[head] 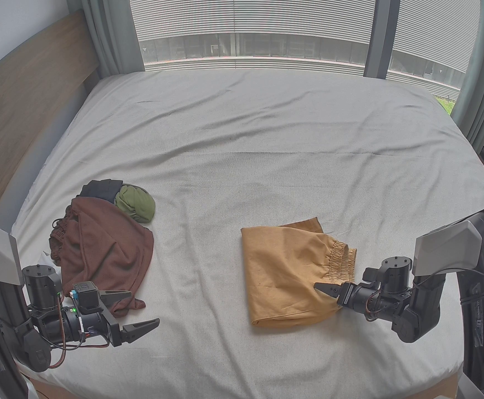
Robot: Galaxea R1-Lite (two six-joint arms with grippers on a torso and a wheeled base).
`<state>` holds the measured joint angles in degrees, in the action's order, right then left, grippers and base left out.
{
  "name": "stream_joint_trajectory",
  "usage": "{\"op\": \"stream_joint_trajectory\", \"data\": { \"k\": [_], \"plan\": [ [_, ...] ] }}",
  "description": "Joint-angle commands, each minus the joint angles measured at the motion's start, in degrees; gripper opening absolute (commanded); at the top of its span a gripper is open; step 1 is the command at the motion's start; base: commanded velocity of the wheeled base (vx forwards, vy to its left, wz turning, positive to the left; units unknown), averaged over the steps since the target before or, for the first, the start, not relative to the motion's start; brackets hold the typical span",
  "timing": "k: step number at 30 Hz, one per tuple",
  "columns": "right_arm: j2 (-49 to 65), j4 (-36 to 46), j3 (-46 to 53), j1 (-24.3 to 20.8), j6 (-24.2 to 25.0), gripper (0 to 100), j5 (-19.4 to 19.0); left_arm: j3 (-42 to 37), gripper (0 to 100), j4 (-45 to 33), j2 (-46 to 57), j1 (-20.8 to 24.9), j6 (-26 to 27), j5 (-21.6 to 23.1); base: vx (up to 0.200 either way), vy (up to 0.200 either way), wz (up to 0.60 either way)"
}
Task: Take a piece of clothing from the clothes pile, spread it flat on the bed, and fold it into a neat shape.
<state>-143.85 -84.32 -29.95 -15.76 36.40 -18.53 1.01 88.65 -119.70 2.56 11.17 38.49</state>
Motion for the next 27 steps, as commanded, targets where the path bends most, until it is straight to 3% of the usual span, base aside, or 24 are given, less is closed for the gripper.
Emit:
{"op": "stream_joint_trajectory", "data": {
  "k": [1,5,6,19,27],
  "plan": [
    [-0.9,-0.2,-0.5,-0.4,0.1,100,0.1,-1.0,100,0.0,0.0,0.0,0.0,0.0,0.000,0.000,0.00],
    [-1.4,-1.6,-0.5,-0.4,0.1,100,0.1,-1.0,100,0.0,0.0,-0.1,0.0,0.0,0.000,0.000,0.00],
    [-1.5,-1.6,-0.5,-0.4,0.1,0,0.1,-1.0,100,-0.1,0.0,-0.1,0.0,0.0,0.000,0.000,0.00],
    [-0.7,-4.0,0.2,-1.2,0.3,0,-0.3,-1.0,100,-0.1,-0.1,-0.1,0.0,0.0,0.000,0.000,0.00],
    [8.1,-4.2,2.8,-3.8,0.6,0,-2.0,-1.0,100,-0.1,0.2,0.0,-0.1,0.0,0.000,0.000,0.00]
  ]
}}
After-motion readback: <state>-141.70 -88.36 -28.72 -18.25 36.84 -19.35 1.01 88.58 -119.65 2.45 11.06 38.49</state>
